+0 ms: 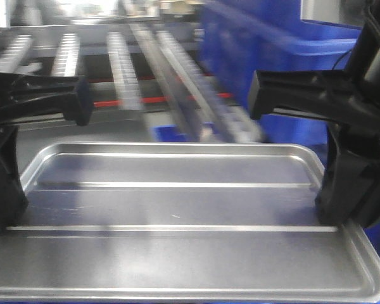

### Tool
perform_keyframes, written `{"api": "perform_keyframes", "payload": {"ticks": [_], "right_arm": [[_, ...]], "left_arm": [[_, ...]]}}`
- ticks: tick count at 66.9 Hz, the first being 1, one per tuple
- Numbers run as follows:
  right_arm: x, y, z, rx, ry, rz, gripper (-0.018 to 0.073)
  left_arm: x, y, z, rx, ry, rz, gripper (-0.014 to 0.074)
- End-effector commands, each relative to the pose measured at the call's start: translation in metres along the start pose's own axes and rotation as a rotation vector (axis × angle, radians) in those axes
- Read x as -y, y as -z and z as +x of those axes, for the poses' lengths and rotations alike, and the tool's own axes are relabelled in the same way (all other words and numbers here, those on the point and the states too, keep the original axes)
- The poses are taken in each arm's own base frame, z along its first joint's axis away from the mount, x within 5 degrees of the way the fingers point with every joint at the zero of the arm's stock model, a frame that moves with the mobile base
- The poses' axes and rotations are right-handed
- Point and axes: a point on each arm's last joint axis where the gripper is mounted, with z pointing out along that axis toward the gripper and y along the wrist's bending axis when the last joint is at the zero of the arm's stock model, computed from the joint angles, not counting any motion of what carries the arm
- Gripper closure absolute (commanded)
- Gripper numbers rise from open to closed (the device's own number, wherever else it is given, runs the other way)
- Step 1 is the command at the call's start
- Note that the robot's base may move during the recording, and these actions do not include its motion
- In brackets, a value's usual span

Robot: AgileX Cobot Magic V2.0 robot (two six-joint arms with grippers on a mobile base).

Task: Grab silver tray and place in blue box
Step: 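Hold the tray level in both grippers while the base turns and drives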

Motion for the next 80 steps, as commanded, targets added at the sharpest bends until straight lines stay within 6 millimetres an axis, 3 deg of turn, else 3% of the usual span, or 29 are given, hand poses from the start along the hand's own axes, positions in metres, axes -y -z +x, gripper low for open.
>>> {"api": "perform_keyframes", "payload": {"ticks": [1,80], "right_arm": [[0.0032,0.0116,-0.0062,0.05,0.023,0.011,0.051],[0.0032,0.0116,-0.0062,0.05,0.023,0.011,0.051]], "left_arm": [[-0.0025,0.014,-0.0044,0.043,-0.002,-0.003,0.0605],[-0.0028,0.014,-0.0042,0.041,-0.001,-0.006,0.0605]]}}
